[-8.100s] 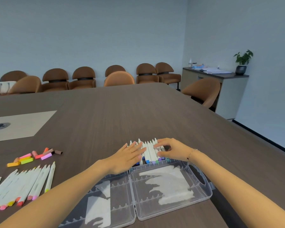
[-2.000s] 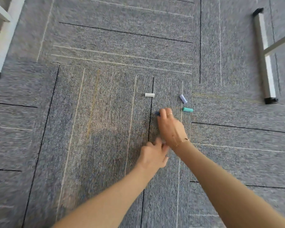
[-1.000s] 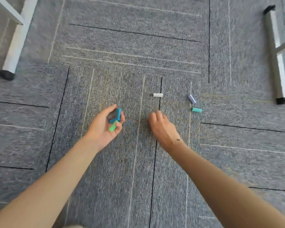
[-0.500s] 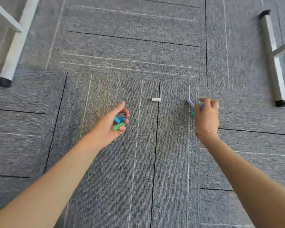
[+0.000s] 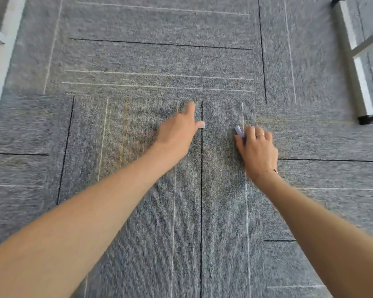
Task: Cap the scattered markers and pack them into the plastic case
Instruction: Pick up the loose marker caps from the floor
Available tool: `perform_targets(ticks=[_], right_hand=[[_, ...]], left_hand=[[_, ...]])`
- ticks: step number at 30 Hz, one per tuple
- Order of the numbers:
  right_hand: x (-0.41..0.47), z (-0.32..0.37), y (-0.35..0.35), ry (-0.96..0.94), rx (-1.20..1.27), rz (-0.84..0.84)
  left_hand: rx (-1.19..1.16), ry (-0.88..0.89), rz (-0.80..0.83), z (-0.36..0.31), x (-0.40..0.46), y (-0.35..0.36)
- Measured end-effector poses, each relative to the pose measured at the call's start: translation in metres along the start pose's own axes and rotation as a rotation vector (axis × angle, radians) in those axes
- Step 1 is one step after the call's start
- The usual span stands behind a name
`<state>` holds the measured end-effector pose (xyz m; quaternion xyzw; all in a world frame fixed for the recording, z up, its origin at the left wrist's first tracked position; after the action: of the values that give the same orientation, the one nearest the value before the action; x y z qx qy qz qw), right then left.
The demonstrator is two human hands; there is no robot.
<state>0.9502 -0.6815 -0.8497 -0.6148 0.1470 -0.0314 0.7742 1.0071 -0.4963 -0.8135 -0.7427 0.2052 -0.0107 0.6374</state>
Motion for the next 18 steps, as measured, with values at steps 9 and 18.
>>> perform_targets(ticks=[9,18], right_hand=[[0.004,-0.001,-0.001,0.034,0.024,-0.018],[-0.004,0.012,0.000,-0.096,0.099,-0.108]], left_hand=[[0.195,0.092,0.324,-0.007,0.023,0.041],[-0.047,0.057,0.377,0.000,-0.041,0.063]])
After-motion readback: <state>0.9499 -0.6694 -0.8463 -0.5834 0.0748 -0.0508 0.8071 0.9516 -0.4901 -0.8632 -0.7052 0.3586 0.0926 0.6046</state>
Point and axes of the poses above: each hand's wrist, its own x-axis towards the middle knuckle, its own y-axis out of the palm, z = x × y, the point moved 9 cm from there along x, towards the middle knuckle, and after that the axes turned 11 degrees about x, right-handed, at the moved point
